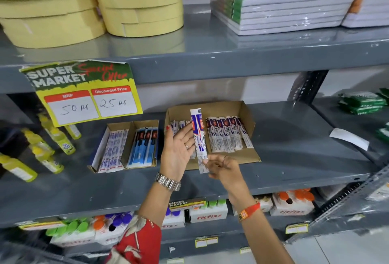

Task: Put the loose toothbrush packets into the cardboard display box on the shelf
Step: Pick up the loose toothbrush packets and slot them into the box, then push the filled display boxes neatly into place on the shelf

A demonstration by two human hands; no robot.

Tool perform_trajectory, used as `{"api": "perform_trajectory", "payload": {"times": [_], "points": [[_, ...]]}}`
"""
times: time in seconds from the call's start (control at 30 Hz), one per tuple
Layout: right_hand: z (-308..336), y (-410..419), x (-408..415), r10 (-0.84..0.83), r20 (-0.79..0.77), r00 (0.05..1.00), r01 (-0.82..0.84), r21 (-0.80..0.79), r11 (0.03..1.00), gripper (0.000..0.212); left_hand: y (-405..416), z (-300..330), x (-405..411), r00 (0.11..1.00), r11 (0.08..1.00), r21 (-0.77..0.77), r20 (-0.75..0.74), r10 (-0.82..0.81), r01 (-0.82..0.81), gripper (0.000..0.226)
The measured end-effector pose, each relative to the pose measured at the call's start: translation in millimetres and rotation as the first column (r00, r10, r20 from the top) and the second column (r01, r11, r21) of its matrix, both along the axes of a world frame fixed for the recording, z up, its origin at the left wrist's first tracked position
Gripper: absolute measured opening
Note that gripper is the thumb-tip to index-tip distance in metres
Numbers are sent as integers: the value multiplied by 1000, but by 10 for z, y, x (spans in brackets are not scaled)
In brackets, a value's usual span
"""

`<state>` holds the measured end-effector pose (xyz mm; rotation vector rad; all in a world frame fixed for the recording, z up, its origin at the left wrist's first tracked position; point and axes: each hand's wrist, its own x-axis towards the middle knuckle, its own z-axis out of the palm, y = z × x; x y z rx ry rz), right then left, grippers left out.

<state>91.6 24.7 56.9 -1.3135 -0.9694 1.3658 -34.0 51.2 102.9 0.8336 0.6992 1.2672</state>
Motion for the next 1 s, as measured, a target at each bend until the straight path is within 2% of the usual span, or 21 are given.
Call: {"api": "perform_trajectory", "payload": {"times": [0.07, 0.13, 0.2, 0.27, 0.3, 0.37, 0.4, 0.43, 0.47, 0.57, 0.77, 0.83, 0.9, 1.0], "points": [[10, 10, 15, -23, -25, 999, 23, -12, 1000, 6, 35, -6, -5, 998, 1000, -2, -57, 23, -23, 52], [22, 35, 61, -72, -56, 996, 71, -23, 997, 7, 54, -66, 3, 967, 995, 4, -238, 94, -96, 42], [27, 98, 141, -154, -81, 985, 152, -33, 988, 11, 17, -228, 0, 836, 978, 119, -507, 208, -171, 37], [6, 208, 245, -235, -67, 970, 233, -37, 972, 14, -30, -466, -19, 655, 949, 263, -689, 311, -173, 51], [-10, 272, 299, -271, -48, 961, 269, -45, 962, 14, -40, -625, -44, 518, 939, 322, -787, 336, -120, 60], [-74, 443, 415, -337, 22, 941, 337, -92, 937, 11, -44, -895, -92, 152, 911, 411, -903, 402, 34, 67], [-117, 538, 473, -366, 65, 928, 372, -118, 921, 15, -57, -994, -117, 4, 899, 424, -905, 426, 110, 68], [-165, 635, 530, -386, 123, 914, 400, -131, 907, 18, -72, -1074, -134, -89, 893, 419, -895, 436, 165, 70], [-211, 717, 580, -389, 220, 895, 421, -128, 898, 18, -94, -1143, -151, -140, 892, 407, -889, 436, 195, 73], [-229, 858, 644, -361, 463, 810, 444, -80, 892, 14, -145, -1300, -180, -235, 909, 339, -888, 394, 243, 74], [-237, 1050, 653, -282, 567, 774, 340, 3, 940, 19, -147, -1335, -158, -310, 913, 312, -869, 386, 262, 65], [-271, 1048, 625, -270, 696, 666, 328, 53, 943, 18, -151, -1335, -163, -319, 912, 317, -864, 391, 259, 67], [-301, 981, 592, -299, 813, 500, 286, 171, 943, 18, -160, -1315, -144, -329, 911, 331, -856, 399, 244, 70], [-390, 876, 554, -332, 878, 345, 135, 304, 943, 23, -132, -1240, -96, -310, 903, 389, -849, 428, 182, 74]]}}
